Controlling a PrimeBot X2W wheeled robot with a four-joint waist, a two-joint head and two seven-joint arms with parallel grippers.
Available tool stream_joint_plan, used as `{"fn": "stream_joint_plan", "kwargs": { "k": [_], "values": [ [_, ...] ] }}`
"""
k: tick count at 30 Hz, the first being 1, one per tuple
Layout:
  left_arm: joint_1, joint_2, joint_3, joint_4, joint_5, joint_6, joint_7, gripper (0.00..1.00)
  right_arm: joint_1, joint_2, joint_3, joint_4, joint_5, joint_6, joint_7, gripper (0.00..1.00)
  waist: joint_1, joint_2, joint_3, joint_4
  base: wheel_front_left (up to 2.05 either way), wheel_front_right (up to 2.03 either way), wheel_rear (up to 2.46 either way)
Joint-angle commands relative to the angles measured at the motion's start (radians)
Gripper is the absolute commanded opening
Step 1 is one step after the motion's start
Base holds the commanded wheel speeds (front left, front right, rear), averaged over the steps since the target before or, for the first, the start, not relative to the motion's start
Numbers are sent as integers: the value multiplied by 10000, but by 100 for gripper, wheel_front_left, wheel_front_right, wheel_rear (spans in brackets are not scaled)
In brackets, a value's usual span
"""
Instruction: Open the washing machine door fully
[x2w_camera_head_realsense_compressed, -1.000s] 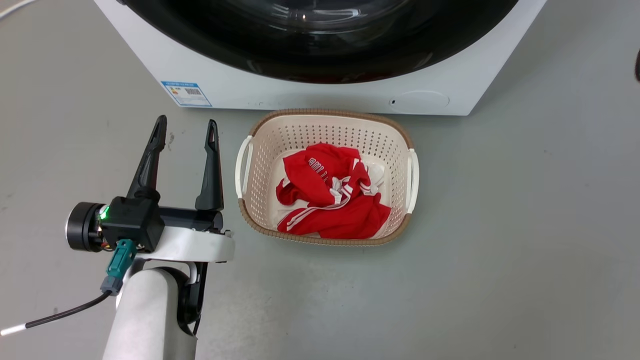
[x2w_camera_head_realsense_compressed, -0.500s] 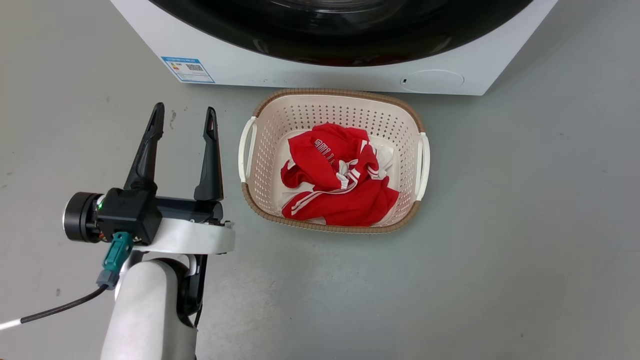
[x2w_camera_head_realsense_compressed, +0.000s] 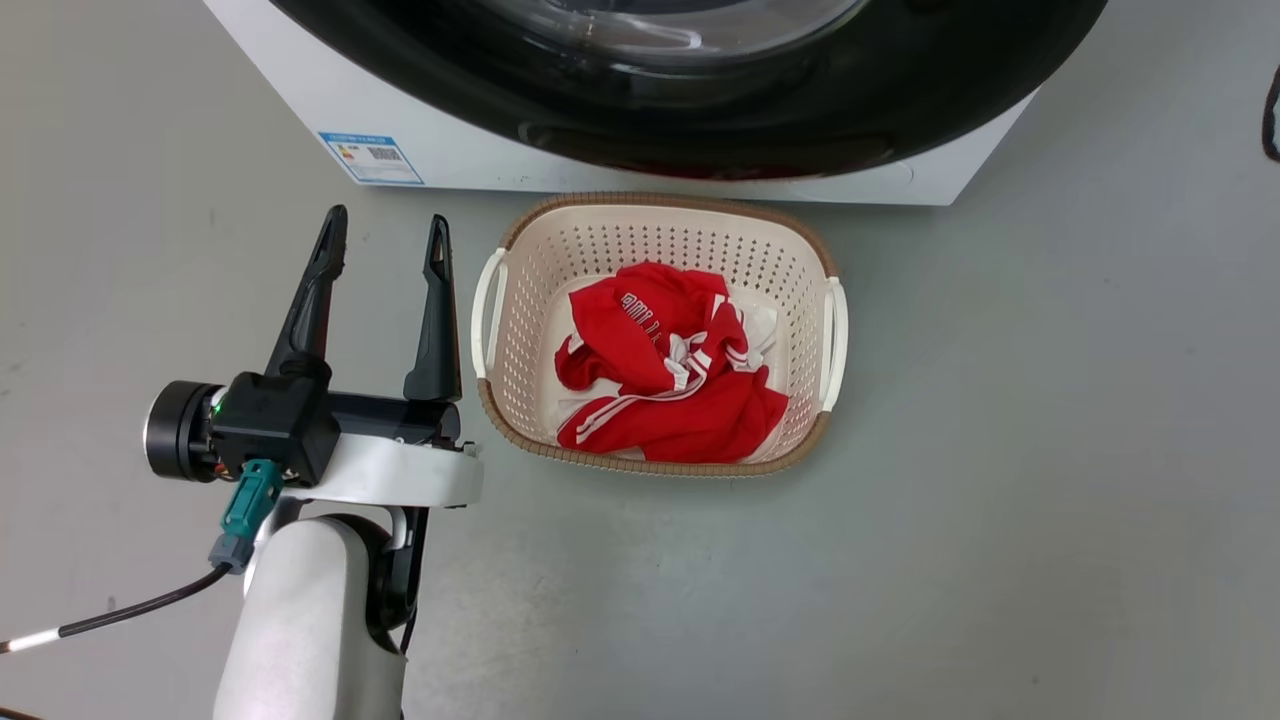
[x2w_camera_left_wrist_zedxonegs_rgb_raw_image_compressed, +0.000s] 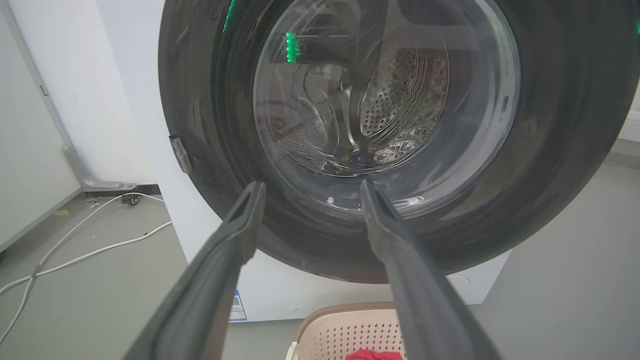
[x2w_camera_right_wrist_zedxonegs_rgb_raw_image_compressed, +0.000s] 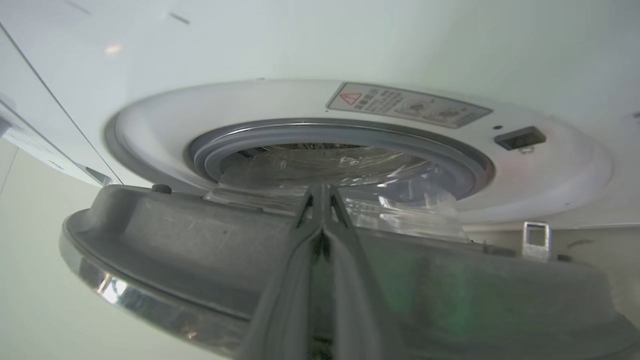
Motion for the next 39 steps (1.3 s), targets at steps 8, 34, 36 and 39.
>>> {"fn": "stream_joint_plan", "kwargs": {
  "k": [8, 34, 36, 39],
  "values": [
    [323, -13, -37, 258, 127, -39, -25, 100, 1181, 245, -204, -466, 499, 2, 1202, 0, -1, 0, -809, -54, 0, 0, 0],
    [1958, -21, -676, 884, -37, 247, -25, 100, 6518, 1400, -140, -4276, 2065, 0, 4566, 0, -1, 0, -3676, 266, 0, 0, 0],
    [2030, -21, -741, 890, -59, 273, -25, 100, 6918, 1558, -49, -4675, 2220, 2, 4598, 0, -1, 0, -3788, 342, 0, 0, 0],
    [2141, -22, -818, 944, -58, 268, -25, 100, 7435, 1656, 152, -5210, 2415, 0, 4585, 0, -1, 0, -3922, 456, 0, 0, 0]
  ]
}}
